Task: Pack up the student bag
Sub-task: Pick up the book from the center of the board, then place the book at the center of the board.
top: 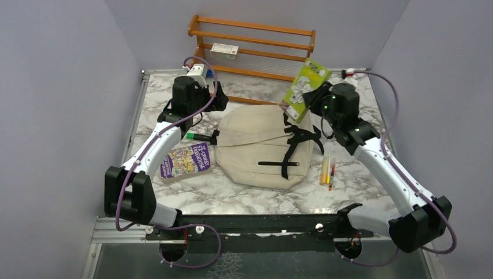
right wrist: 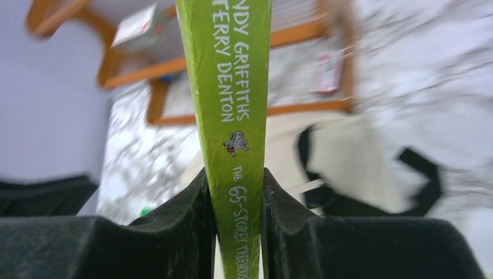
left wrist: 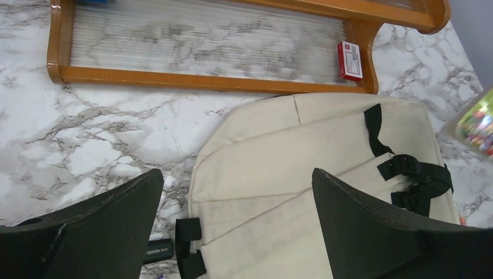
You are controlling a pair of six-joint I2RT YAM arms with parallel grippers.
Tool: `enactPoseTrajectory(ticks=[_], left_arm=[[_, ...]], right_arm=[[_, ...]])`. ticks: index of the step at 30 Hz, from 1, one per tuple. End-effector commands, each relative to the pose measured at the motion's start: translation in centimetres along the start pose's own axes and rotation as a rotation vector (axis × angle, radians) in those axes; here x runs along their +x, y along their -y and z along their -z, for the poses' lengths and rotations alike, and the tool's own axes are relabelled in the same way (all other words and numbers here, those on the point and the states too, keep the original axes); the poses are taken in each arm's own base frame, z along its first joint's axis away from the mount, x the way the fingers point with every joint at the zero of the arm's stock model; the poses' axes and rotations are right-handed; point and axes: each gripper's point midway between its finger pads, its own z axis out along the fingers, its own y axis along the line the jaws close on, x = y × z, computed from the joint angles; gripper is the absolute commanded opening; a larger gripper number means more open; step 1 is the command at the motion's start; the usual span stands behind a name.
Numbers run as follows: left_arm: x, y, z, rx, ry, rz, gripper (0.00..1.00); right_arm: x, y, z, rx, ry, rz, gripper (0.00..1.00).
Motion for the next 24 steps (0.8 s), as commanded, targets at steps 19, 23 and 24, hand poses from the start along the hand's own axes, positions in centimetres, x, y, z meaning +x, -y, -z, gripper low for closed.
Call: enactPoseTrajectory(ticks=[19,23,24], left_arm=[[-0.5,-1.4,0.2,-0.009,-0.001,0.004,0.99],[-0.4,-1.8,0.1,-0.012,-0.008,0.011,0.99],[-0.3,-1.7,0.1,-0.01,-0.009,0.013,0.99]], right_arm=[[-9.3,20.4,-6.1,0.296,0.107,-0.246,0.01],[-8.1,23.0,-7.6,0.221,0.089,-0.361,0.0],[-7.4,23.8,-7.7,0.222,0.076,-0.39,0.0]])
